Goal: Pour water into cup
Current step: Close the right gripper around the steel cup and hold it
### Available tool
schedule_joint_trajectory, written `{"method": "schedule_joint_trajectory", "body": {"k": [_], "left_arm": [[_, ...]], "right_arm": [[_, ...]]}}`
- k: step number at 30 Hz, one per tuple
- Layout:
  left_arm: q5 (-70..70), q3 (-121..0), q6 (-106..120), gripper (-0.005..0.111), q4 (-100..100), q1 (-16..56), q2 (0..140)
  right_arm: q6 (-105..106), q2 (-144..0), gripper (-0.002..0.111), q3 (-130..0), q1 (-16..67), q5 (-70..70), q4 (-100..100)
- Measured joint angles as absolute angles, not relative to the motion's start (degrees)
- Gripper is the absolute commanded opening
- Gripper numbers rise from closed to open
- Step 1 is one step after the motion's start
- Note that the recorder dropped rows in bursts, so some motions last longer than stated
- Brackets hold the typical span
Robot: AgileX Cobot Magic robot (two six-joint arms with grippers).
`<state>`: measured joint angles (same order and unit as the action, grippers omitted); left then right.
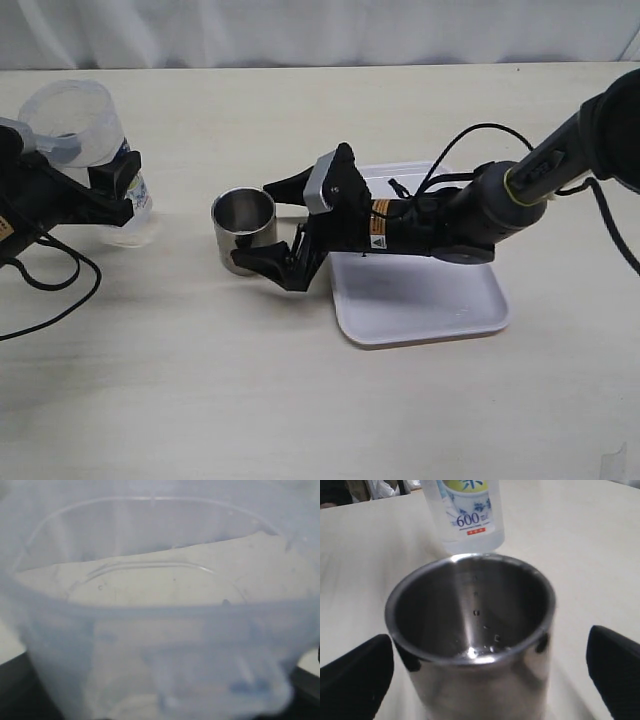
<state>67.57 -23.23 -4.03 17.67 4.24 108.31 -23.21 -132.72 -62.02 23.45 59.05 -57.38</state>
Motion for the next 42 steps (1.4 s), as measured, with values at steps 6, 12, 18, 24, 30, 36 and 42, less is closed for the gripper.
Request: {"method": "schedule_joint_trajectory", "body": {"k": [6, 12, 18, 24, 30, 36, 42], "left_arm": [[67.6, -23.2, -4.0, 0.000, 17.7, 4.2, 108.3], [67.6, -23.2, -4.0, 0.000, 17.7, 4.2, 108.3], [67.6, -23.2, -4.0, 0.000, 17.7, 4.2, 108.3], [67.6, -23.2, -4.2, 0.000, 17.7, 4.2, 108.3], [67.6, -23.2, -4.2, 0.000, 17.7, 4.2, 108.3], [67.6, -23.2, -4.2, 0.000, 17.7, 4.2, 108.3], [67.6, -23.2, -4.2, 0.000, 17.7, 4.2, 108.3]], "right_arm": [[-20.5, -133.3, 0.097, -64.8, 27.3, 53.1, -57.4], [-20.1, -133.4, 0.097, -66.4, 28.7, 51.4, -57.3], [-20.1, -133.4, 0.097, -66.4, 28.8, 51.0, -56.7], [-20.1, -133.4, 0.097, -66.6, 28.8, 50.9, -56.5], [-24.5, -133.4, 0.097, -66.6, 28.8, 50.9, -56.3], [-27.9, -133.4, 0.097, -66.6, 28.8, 50.9, -56.3], [-28.0, -133.4, 0.097, -66.6, 28.6, 50.9, -56.3]]}}
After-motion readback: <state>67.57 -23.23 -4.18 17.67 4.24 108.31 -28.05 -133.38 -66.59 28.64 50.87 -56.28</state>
